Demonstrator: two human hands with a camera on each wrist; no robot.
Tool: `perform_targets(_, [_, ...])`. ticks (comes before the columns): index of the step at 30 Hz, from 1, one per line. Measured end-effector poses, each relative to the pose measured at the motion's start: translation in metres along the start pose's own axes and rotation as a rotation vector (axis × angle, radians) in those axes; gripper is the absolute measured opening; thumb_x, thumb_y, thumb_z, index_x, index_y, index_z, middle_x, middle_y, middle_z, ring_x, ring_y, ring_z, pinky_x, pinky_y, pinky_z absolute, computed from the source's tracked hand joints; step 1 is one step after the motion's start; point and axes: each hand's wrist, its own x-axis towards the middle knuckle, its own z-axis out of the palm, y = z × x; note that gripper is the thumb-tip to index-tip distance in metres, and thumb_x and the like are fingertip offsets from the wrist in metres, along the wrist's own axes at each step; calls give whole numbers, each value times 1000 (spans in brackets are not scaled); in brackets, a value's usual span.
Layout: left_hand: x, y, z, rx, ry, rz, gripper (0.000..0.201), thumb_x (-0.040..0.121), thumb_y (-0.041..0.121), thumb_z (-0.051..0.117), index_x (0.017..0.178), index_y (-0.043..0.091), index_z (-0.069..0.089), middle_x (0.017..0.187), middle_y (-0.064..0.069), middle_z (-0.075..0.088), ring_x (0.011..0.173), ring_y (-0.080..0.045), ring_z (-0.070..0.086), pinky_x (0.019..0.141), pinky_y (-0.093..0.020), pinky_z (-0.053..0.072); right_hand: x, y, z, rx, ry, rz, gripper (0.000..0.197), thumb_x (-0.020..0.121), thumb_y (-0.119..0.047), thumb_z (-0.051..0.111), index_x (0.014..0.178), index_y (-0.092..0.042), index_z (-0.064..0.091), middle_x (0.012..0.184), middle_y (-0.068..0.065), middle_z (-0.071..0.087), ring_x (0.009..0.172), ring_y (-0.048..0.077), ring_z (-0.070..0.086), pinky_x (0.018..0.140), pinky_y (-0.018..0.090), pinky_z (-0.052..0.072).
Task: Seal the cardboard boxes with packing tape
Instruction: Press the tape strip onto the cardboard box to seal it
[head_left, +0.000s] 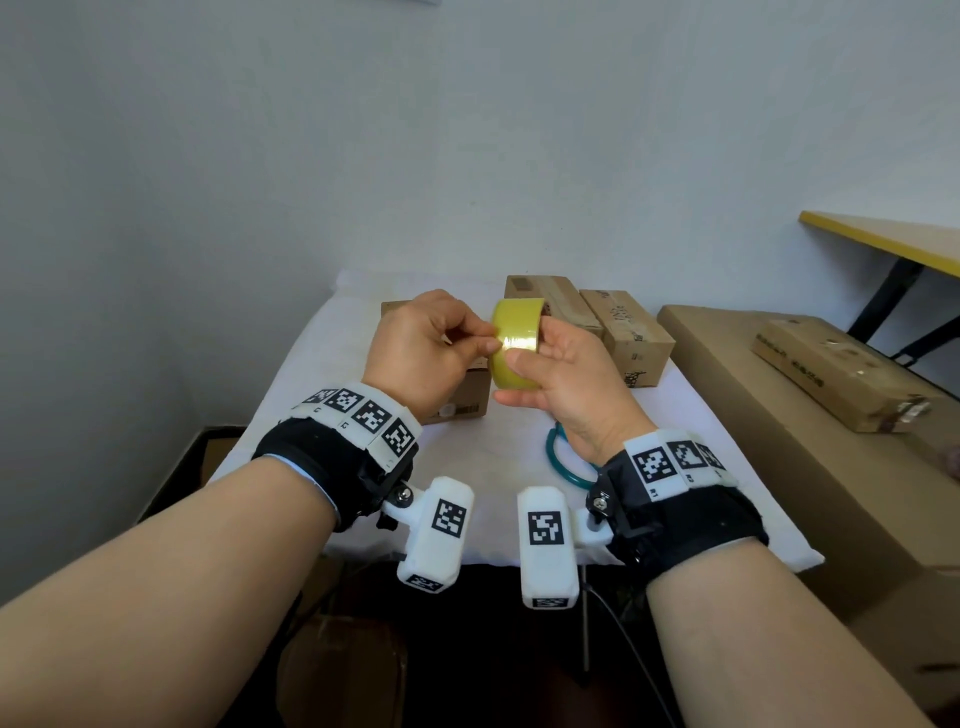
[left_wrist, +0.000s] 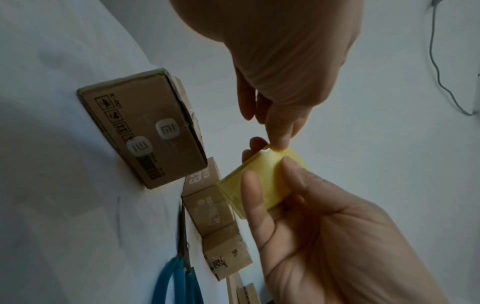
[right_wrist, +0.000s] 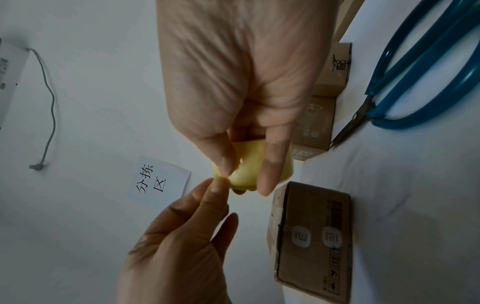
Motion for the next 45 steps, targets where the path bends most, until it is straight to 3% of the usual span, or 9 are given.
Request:
perform_targets(9, [-1, -2, -1, 119, -42, 3, 2, 86, 21, 67, 85, 21, 65, 88, 3, 66, 80, -18, 61, 76, -42, 52, 0, 1, -1, -102, -45, -37, 40, 98, 4, 57, 131, -19, 60, 106, -1, 75, 97, 9, 71, 74, 31, 61])
perform_targets(15, [-2, -3, 0, 196, -142, -41, 19, 92, 11, 57, 84, 27, 50, 81, 10, 54, 72, -12, 52, 69, -32, 42, 0, 1, 2, -183, -58, -60, 37, 97, 4, 57, 120, -25, 62, 106, 2, 75, 96, 10, 70, 72, 29, 61])
perform_targets(18, [-2, 0, 0, 226, -158, -18, 16, 93, 9, 55, 86, 22, 50, 84, 6, 53, 76, -18, 51, 69, -33, 42, 1, 1, 3, -195, -24, -74, 35, 97, 4, 57, 121, -22, 63, 103, 1, 75, 92, 7, 71, 69, 24, 59])
perform_targets(25, [-1, 7, -3, 253, -260, 30, 14, 93, 7, 52, 87, 20, 50, 86, 1, 54, 78, -19, 50, 67, -33, 39, 3, 4, 6, -284, 122, -150, 51, 90, 1, 64, 128, -27, 43, 95, 13, 74, 90, 27, 73, 69, 42, 65])
perform_targets(30, [-2, 6, -6, 196, -287, 40, 15, 94, 8, 52, 89, 21, 50, 87, 3, 53, 78, -17, 53, 68, -32, 43, 0, 0, 2, -270, 66, -160, 49, 92, 3, 61, 123, -31, 45, 97, 12, 74, 88, 26, 74, 66, 36, 63])
perform_targets(33, [-4, 5, -6, 36, -177, 40, 4, 94, 16, 51, 97, 19, 50, 95, -1, 56, 81, -16, 52, 73, -29, 46, 1, 2, 1, -267, 87, -151, 43, 93, 1, 61, 117, -32, 50, 103, 13, 72, 94, 26, 72, 69, 38, 64])
perform_targets(38, [-3, 4, -6, 24, -189, -48, 42, 86, 38, 60, 122, 18, 48, 111, -2, 52, 81, -9, 53, 72, -23, 48, 0, 2, 2, -271, 66, -146, 41, 95, 1, 60, 119, -29, 49, 105, 9, 73, 95, 22, 73, 71, 39, 64])
perform_targets(40, [-3, 1, -5, 87, -193, -51, 37, 88, 34, 69, 119, 20, 53, 109, -1, 52, 81, -6, 52, 73, -19, 46, 0, 1, 3, -269, 28, -156, 40, 96, 1, 61, 121, -27, 47, 104, 9, 74, 94, 22, 73, 71, 37, 64])
perform_targets(45, [5, -1, -9, 55, -106, -43, 18, 86, 23, 76, 91, 23, 59, 98, -3, 58, 82, -13, 56, 78, -29, 49, 3, -5, 6, -289, -36, -177, 51, 93, 10, 55, 124, -29, 46, 107, 8, 74, 101, 21, 73, 77, 36, 63])
